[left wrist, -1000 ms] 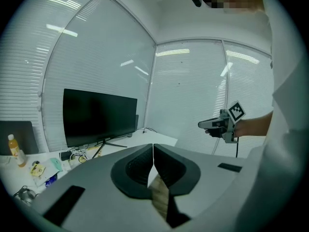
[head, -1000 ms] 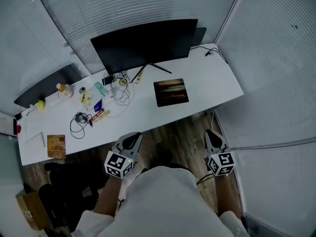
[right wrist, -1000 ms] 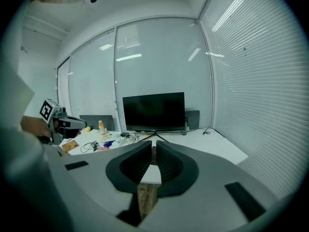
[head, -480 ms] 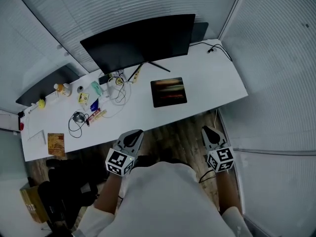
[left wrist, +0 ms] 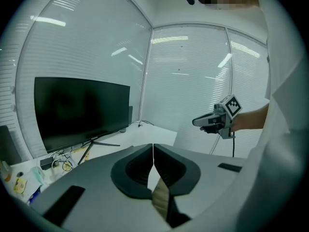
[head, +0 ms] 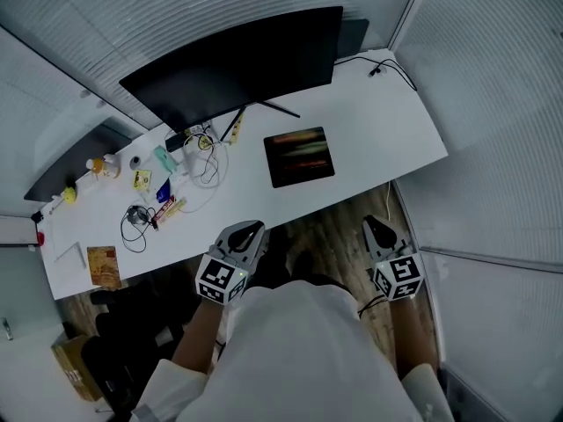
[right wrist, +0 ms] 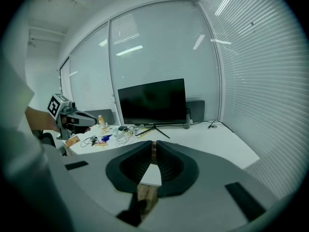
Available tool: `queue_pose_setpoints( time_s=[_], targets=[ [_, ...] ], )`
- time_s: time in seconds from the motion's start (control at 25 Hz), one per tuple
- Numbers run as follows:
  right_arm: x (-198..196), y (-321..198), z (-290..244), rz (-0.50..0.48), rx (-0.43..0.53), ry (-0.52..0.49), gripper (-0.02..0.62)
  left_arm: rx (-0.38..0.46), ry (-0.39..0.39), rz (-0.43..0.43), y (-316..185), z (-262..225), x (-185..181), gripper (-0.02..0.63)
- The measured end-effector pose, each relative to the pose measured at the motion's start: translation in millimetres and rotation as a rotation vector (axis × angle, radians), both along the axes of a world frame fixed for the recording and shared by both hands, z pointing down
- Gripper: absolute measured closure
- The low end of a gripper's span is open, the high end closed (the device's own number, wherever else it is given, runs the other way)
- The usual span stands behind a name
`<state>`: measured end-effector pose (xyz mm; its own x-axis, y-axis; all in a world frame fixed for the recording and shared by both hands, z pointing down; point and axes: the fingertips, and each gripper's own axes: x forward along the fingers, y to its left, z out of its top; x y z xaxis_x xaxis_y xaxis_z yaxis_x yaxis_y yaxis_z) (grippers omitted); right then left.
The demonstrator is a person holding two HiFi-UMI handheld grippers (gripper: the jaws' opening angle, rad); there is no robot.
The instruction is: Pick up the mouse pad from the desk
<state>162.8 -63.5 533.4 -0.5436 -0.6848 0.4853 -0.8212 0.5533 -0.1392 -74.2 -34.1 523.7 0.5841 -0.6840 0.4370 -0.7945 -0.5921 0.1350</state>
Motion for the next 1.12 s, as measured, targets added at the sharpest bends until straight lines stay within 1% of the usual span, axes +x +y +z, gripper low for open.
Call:
queue_pose_setpoints(
  time_s=[0.32, 0.64, 0.84, 0.88, 0.96, 1.04, 1.12],
  targets=[
    [-8.2, -19.4, 8.6, 0.051, -0.046, 0.042, 0.548, -0.010, -0.065, 0.164, -51.7, 37.4, 2.3, 0.586],
    [-13.6, -30.2, 22.4, 0.113, -0.120, 0.083, 0.548, -0.097, -0.150, 0.317, -94.5, 92.6, -1.9, 0.584],
    [-19.1, -34.9, 37.6, 0.166, -0.155, 0.078, 0.549, -0.143, -0.212, 0.413, -111.5, 131.1, 0.0, 0.582],
    [-20.5, -35.7, 41.5, 0.178, -0.163, 0.074, 0.549, -0.150, -0.226, 0.430, -114.6, 138.7, 0.6, 0.569],
    [-24.4, -38.4, 47.9, 0.201, -0.178, 0.064, 0.549, -0.163, -0.256, 0.467, -120.9, 153.9, 1.9, 0.506],
    [-28.4, -40.6, 52.6, 0.224, -0.190, 0.053, 0.549, -0.175, -0.296, 0.509, -126.0, 168.9, 3.0, 0.505],
    [-31.3, -41.0, 57.1, 0.246, -0.203, 0.043, 0.549, -0.182, -0.341, 0.550, -129.8, 183.1, 4.0, 0.489]
  ],
)
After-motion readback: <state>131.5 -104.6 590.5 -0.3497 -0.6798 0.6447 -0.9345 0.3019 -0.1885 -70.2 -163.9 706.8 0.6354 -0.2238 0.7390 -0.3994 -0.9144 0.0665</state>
